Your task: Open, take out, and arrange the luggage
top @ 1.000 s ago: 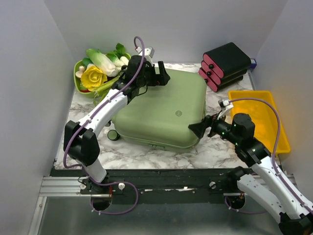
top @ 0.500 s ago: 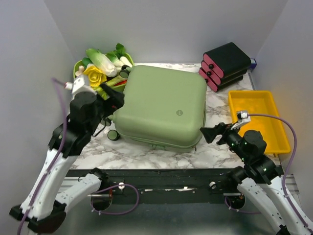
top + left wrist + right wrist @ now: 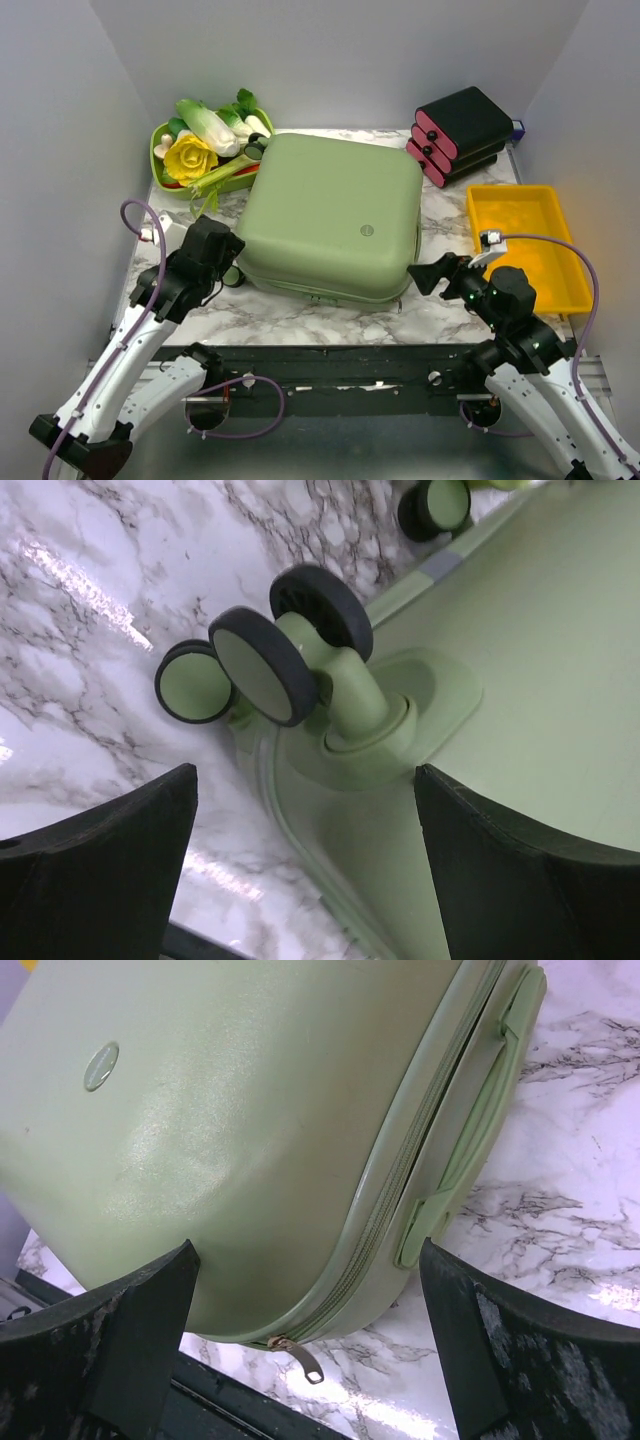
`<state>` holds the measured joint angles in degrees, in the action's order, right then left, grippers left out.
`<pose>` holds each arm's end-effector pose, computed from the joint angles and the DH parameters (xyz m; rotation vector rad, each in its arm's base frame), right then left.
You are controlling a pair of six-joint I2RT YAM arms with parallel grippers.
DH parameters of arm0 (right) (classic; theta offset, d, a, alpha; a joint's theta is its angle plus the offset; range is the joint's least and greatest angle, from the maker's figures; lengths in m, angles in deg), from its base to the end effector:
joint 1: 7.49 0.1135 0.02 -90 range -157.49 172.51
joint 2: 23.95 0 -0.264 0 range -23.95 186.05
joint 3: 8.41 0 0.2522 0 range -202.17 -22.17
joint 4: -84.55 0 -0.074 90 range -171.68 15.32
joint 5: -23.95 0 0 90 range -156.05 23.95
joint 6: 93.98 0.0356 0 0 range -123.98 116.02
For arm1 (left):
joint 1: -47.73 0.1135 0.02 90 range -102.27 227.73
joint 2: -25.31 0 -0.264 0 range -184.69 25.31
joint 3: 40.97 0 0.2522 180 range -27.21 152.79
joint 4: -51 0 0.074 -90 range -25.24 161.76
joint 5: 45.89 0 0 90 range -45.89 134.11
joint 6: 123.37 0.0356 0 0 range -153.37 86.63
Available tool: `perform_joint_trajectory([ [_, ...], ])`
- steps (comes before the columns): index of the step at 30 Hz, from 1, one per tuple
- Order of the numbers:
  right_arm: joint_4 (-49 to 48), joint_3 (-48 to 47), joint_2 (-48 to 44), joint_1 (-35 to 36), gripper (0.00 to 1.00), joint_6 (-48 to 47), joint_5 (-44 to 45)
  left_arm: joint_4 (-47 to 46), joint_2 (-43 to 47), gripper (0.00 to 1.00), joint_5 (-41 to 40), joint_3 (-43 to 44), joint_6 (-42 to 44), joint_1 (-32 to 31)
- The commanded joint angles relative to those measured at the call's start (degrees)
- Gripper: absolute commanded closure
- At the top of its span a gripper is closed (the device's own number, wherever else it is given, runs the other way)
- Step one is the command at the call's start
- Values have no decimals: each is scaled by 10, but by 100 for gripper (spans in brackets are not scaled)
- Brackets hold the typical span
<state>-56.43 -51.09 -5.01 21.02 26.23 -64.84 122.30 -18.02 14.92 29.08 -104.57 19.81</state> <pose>0.0943 0.0503 0.2718 0.0434 1.8945 0.6919 0.1213 -0.0446 0.3343 -1.0522 1.9906 -0.3349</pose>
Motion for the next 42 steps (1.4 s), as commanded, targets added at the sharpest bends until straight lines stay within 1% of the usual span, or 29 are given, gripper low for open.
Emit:
perform_joint_trajectory([
  [1,12,14,-10,3,0,12,-9,-42,-9,6,-32,-36,-95,1],
  [6,10,19,-17,3,0,11,-9,-75,-13,6,-73,-52,-153,1],
  [8,9,20,-18,4,0,9,-9,-92,-17,6,-82,-58,-162,1],
  [9,9,21,-17,3,0,9,-24,-93,-19,6,-84,-61,-167,1],
  [13,12,22,-21,3,0,5,-34,-93,-38,6,-107,-67,-193,1],
  [16,24,20,-28,3,0,4,-36,-110,-62,6,-100,-70,-184,5],
  [21,80,16,-44,3,0,-2,-43,-110,-107,13,-93,-66,-183,13],
  [22,87,19,-52,3,0,-1,-46,-113,-110,19,-88,-70,-178,18],
  [24,87,36,-64,3,0,12,-74,-129,-114,23,-83,-74,-166,24],
  [25,80,41,-71,3,0,17,-92,-132,-116,30,-81,-76,-162,27],
  [27,70,47,-72,3,0,25,-130,-150,-122,40,-71,-80,-148,39],
  [28,69,48,-71,2,0,23,-138,-153,-125,55,-68,-80,-139,45],
  [30,63,54,-64,2,0,9,-167,-167,-135,72,-51,-82,-126,67],
  [31,61,60,-61,4,2,8,-174,-172,-139,84,-44,-84,-110,74],
  [32,49,63,-47,3,4,-3,-203,-188,-146,90,-37,-86,-101,81],
  [34,41,68,-28,3,7,-10,-224,-203,-155,100,-18,-87,-85,101],
  [38,36,70,3,5,9,-42,-241,-257,-191,100,16,-82,-26,129],
  [42,13,78,23,8,11,-30,-248,-277,-237,100,46,-53,15,150],
])
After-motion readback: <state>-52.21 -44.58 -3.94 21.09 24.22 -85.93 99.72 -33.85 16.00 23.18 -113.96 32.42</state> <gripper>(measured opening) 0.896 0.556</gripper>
